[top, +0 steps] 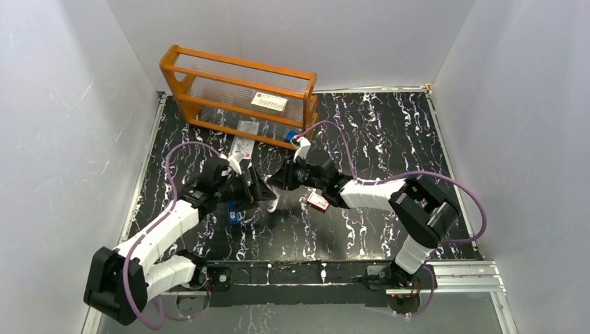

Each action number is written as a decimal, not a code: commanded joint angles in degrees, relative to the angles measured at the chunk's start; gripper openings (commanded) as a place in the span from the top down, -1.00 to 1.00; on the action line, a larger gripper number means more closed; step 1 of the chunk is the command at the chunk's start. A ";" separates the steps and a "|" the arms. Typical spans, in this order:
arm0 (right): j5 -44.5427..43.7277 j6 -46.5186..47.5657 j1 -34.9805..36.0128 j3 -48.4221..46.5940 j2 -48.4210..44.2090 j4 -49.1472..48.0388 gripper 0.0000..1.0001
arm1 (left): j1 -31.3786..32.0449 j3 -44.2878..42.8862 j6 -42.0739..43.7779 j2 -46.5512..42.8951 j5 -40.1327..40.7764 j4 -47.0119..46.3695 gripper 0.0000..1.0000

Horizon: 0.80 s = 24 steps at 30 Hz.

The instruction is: Load the staples into the stapler

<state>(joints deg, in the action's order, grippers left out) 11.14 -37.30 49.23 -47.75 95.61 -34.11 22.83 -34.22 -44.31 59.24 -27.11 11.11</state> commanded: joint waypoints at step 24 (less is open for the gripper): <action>5.30 -7.72 -0.06 -1.20 4.75 -11.82 0.29 | 5.12 -1.90 -2.99 8.96 10.86 -7.79 0.95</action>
<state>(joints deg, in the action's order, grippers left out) 15.05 -43.44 49.12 -46.63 100.20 -41.50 27.88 -34.98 -48.62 68.25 -18.09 4.08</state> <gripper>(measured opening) 0.311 0.305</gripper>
